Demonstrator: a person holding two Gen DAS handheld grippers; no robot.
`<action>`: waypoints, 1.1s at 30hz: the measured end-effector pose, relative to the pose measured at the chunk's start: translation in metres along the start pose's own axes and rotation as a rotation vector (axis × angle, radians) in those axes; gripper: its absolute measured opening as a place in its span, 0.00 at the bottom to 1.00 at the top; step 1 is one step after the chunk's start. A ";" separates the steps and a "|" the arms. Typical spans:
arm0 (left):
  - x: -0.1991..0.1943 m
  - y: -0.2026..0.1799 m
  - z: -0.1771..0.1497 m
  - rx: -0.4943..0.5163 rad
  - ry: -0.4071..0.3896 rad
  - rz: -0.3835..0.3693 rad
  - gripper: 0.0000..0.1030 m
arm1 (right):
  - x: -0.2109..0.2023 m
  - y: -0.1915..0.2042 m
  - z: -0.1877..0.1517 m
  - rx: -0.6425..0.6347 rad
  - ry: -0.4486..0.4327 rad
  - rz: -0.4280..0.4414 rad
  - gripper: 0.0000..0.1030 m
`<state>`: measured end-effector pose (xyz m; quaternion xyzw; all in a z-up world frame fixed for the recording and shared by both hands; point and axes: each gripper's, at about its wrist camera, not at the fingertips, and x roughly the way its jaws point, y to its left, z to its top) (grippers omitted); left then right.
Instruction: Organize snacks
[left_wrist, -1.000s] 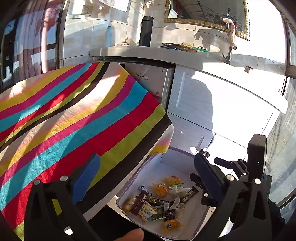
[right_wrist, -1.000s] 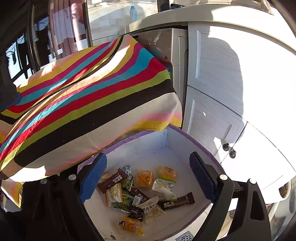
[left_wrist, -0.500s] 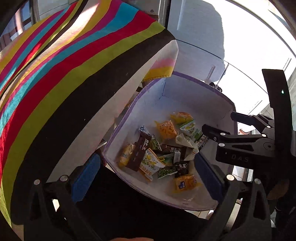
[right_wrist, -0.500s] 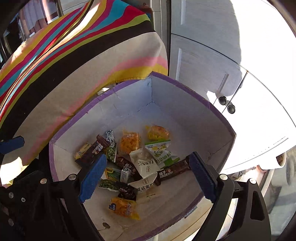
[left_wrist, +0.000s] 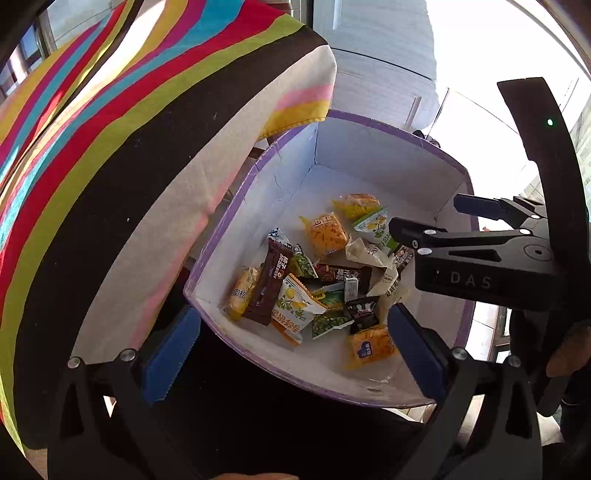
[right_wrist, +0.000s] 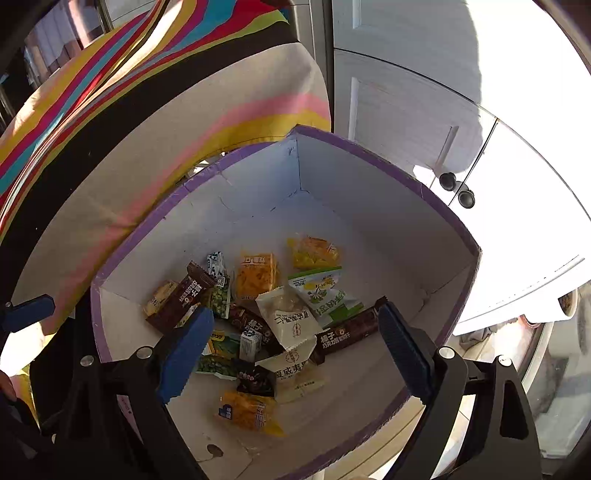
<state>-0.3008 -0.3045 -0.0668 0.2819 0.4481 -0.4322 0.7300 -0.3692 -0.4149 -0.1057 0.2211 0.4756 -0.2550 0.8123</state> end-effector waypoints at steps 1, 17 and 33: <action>0.001 -0.001 0.000 0.002 0.002 0.002 0.98 | 0.000 -0.001 0.000 0.004 0.000 0.003 0.85; 0.009 0.000 0.001 -0.011 0.040 0.014 0.98 | 0.002 0.003 0.000 0.002 0.003 0.023 0.85; 0.010 0.000 0.001 -0.016 0.050 0.020 0.98 | 0.006 0.001 -0.002 0.015 0.014 0.028 0.85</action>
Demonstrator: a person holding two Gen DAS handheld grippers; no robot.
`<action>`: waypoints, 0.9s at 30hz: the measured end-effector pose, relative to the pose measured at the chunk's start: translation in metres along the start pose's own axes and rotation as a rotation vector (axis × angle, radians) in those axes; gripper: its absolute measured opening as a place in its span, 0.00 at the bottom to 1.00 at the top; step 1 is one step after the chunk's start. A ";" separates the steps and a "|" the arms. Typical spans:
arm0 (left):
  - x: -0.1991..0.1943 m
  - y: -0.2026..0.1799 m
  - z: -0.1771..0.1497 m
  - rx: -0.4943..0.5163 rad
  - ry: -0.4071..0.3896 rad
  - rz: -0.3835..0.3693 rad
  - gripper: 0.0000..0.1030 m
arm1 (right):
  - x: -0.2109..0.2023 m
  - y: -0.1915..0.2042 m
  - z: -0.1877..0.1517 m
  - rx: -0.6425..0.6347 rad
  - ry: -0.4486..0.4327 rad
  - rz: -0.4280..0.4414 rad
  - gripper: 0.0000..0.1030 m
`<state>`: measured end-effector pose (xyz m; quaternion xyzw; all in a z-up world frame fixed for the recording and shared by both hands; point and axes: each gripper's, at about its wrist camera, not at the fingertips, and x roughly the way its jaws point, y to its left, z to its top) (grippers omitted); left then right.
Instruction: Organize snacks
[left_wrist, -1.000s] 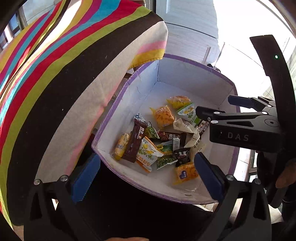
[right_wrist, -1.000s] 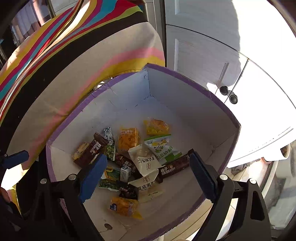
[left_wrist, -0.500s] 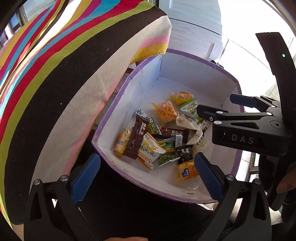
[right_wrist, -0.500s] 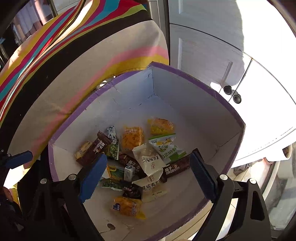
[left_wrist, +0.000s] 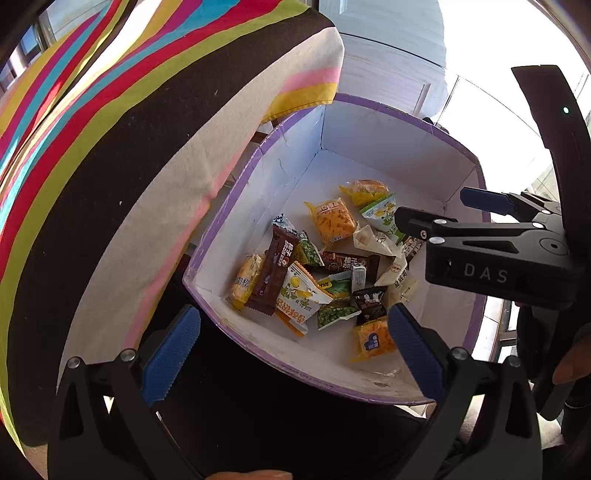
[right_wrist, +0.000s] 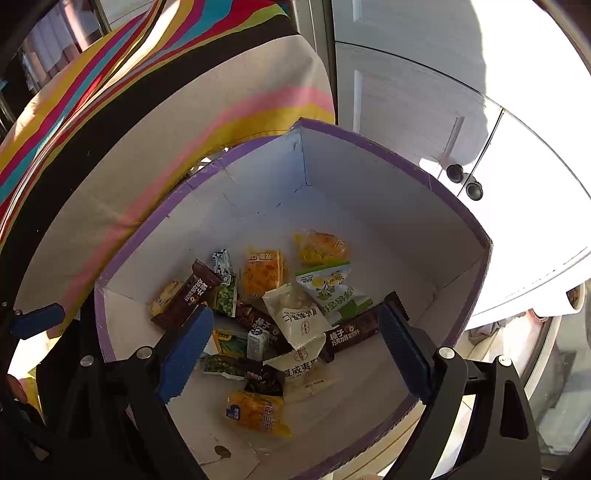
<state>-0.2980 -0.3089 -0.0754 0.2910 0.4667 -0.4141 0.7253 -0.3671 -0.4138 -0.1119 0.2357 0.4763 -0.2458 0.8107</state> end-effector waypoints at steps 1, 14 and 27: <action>0.000 0.000 0.000 0.001 0.000 0.001 0.98 | 0.000 0.000 0.000 0.001 0.000 0.001 0.85; 0.001 0.001 0.001 -0.007 0.006 0.001 0.98 | 0.001 0.002 -0.002 0.003 0.003 0.006 0.85; 0.001 0.001 0.003 -0.019 0.002 0.009 0.98 | 0.002 0.003 -0.002 0.005 0.005 0.008 0.85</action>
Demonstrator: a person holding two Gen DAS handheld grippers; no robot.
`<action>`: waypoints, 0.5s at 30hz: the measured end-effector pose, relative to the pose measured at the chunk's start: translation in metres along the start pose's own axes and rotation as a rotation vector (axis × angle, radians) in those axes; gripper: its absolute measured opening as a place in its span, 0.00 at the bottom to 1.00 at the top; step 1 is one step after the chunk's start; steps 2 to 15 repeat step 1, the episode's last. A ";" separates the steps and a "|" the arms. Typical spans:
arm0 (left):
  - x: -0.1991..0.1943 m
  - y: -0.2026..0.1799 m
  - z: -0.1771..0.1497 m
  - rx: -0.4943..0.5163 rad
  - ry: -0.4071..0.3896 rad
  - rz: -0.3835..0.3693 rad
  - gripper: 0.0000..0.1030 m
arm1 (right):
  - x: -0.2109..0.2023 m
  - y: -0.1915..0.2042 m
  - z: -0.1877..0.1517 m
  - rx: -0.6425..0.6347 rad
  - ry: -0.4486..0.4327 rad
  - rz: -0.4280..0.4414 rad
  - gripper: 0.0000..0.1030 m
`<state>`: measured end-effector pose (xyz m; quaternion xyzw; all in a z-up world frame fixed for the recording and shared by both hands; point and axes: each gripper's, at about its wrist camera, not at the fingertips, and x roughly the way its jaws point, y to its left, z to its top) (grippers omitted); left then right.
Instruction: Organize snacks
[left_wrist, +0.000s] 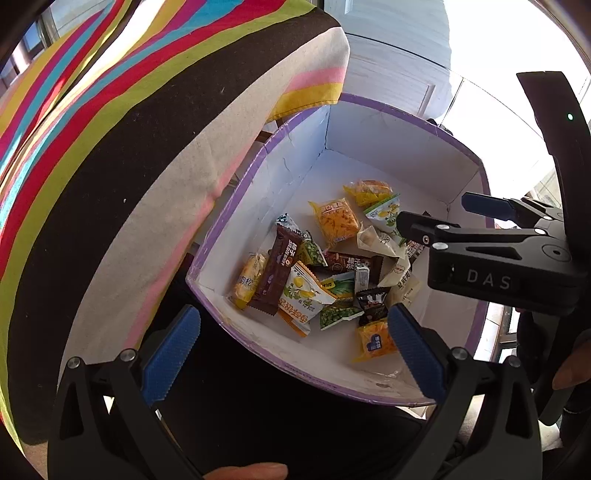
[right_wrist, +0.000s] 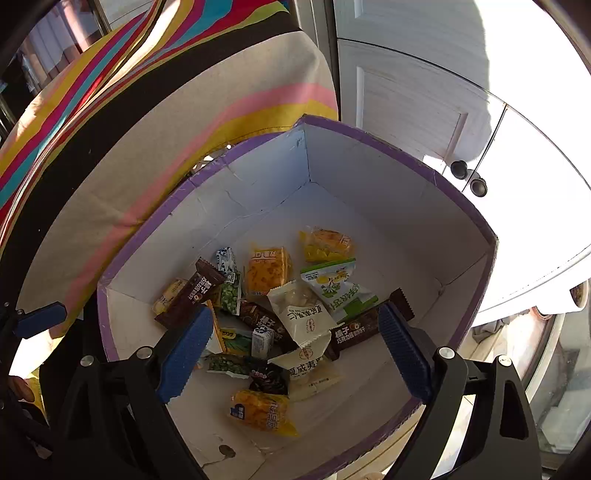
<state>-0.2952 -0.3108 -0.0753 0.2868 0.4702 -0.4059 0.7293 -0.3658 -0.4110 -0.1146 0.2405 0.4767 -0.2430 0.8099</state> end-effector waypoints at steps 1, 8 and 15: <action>0.000 -0.001 0.000 0.000 0.000 0.001 0.98 | 0.000 0.000 0.000 0.001 0.001 0.001 0.85; 0.000 -0.001 0.000 0.000 0.000 0.001 0.98 | 0.000 0.000 0.000 0.001 0.001 0.001 0.85; 0.000 -0.001 0.000 0.000 0.000 0.001 0.98 | 0.000 0.000 0.000 0.001 0.001 0.001 0.85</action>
